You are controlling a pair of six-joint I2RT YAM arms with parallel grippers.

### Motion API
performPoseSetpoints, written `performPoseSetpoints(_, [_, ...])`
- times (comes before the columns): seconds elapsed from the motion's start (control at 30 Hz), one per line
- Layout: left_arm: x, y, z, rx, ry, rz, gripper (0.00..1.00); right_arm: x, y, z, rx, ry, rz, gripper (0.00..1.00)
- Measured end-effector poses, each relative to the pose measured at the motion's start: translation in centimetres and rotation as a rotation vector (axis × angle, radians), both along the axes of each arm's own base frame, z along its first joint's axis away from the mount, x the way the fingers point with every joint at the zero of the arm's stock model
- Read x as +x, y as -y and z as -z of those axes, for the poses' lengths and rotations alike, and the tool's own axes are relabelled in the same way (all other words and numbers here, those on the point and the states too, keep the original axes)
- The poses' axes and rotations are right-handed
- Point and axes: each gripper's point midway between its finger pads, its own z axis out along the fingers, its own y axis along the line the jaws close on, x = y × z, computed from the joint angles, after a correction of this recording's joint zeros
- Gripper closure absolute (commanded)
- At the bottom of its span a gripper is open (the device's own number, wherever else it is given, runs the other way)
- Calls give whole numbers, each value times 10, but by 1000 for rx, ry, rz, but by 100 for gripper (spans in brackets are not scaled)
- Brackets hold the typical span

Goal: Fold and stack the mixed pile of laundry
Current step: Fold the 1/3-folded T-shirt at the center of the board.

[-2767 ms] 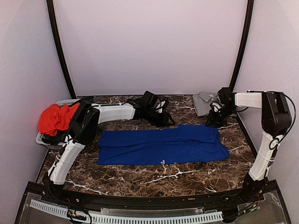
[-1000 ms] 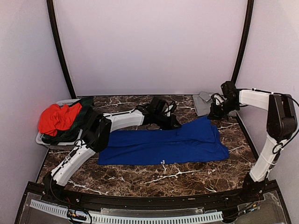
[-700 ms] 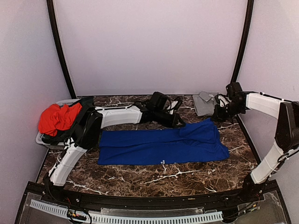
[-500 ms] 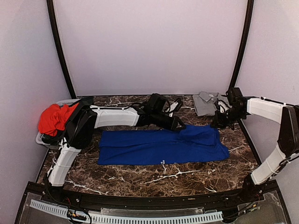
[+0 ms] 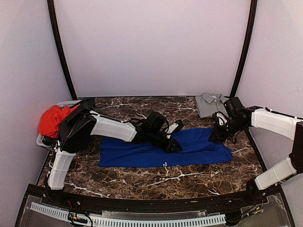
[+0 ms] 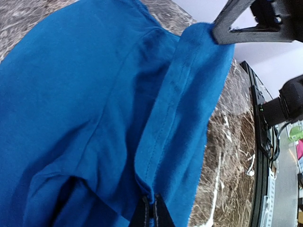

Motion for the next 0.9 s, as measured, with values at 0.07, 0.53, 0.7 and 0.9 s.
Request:
performPoseSetpoints(0.07, [-7,0,-6,-4,21,15,100,-9,0,4,1,-19,14,100])
performPoseSetpoints(0.53, [8,3,-24,-28,118,-41,96,11,17,30,-123,-38,94,100])
performPoseSetpoints(0.7, [16,2,-21,-13,132,-75,91,43,14,24,-147,37,87,100])
performPoseSetpoints(0.9, [25,-3,-5,58,136,-125,68,46,14,57,-186,-27,60,87])
